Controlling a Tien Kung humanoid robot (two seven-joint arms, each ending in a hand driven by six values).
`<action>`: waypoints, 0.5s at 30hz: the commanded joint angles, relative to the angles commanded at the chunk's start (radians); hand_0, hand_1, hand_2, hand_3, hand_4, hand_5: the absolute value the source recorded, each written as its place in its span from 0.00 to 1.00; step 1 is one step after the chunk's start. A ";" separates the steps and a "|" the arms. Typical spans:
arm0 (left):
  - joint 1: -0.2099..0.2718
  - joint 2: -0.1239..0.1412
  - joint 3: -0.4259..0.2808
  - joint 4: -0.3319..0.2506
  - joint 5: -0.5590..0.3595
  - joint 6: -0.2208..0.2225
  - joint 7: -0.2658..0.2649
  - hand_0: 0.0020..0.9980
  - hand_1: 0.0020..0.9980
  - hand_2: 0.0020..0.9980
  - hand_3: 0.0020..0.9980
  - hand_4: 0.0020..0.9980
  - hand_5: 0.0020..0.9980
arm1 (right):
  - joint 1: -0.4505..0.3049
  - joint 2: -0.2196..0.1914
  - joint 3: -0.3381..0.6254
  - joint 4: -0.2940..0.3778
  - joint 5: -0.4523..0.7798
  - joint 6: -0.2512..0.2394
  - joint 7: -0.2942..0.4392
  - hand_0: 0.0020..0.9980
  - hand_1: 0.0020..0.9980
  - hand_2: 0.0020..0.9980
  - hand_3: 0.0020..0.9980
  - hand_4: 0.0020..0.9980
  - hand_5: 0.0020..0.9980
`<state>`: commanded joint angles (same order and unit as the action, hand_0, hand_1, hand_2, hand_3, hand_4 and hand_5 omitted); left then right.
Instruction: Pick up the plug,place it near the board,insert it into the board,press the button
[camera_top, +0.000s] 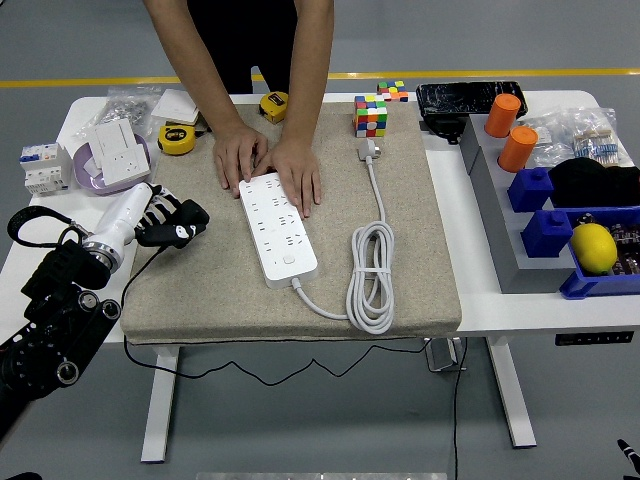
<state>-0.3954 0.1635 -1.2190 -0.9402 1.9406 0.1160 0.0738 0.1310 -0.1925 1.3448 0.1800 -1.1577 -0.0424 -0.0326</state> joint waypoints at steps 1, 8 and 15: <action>0.001 0.000 0.001 0.000 -0.004 -0.006 -0.001 0.39 0.50 0.50 0.52 0.78 0.30 | -0.001 0.000 0.001 0.000 -0.001 0.000 0.000 1.00 0.79 0.72 0.73 1.00 0.90; 0.006 -0.002 0.005 -0.001 -0.090 -0.032 -0.017 0.84 0.92 0.86 0.85 1.00 0.80 | -0.008 -0.001 0.010 0.000 -0.013 0.000 -0.005 1.00 0.79 0.71 0.72 1.00 0.90; 0.030 -0.008 -0.037 -0.043 -0.209 -0.035 -0.047 1.00 1.00 0.99 0.99 1.00 1.00 | -0.007 0.000 0.006 0.000 -0.010 0.000 -0.003 1.00 0.79 0.71 0.73 1.00 0.90</action>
<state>-0.3653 0.1551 -1.2563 -0.9834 1.7318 0.0808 0.0267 0.1241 -0.1920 1.3511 0.1800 -1.1682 -0.0426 -0.0358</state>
